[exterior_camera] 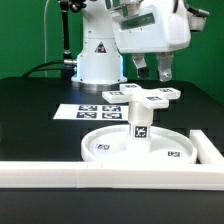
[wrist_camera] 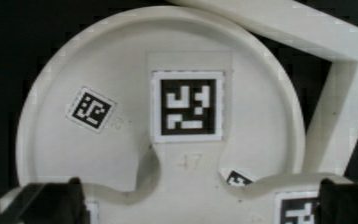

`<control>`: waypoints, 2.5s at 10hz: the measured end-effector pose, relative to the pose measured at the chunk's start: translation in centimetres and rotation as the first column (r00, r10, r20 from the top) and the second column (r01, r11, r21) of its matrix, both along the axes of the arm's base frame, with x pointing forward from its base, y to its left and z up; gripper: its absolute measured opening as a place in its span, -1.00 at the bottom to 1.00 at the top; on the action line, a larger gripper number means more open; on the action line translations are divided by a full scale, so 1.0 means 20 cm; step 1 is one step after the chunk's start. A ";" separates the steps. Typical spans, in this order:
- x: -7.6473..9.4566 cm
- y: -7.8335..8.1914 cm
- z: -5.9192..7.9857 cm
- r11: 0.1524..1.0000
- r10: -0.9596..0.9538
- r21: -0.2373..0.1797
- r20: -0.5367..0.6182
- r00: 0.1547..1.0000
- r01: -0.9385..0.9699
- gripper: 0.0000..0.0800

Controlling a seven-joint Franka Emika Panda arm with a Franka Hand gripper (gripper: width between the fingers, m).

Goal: Assemble round table

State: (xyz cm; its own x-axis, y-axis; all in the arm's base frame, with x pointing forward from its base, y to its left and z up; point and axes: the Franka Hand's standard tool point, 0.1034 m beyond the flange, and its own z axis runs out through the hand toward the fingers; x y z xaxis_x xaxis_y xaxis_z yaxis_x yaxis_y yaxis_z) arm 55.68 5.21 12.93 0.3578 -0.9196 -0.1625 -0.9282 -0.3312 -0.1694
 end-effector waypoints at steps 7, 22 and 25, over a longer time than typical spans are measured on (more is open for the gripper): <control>0.00 0.00 0.00 0.710 0.699 -0.164 0.042 0.714 -0.685 0.62; 0.00 -0.05 -0.05 -0.462 0.886 -0.222 -0.074 -0.457 -0.859 0.62; 0.02 -0.05 -0.04 -0.571 0.820 -0.216 -0.099 -0.564 -0.792 0.62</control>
Offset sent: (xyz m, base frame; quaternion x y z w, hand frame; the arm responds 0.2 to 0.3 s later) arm 0.0000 0.0000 0.0000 0.0000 0.0000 -0.1296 0.9916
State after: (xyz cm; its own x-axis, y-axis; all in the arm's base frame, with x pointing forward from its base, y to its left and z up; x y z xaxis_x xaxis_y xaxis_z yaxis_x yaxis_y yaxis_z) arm 56.11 4.20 12.09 0.5645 0.8254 0.0052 0.8255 -0.5645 -0.0010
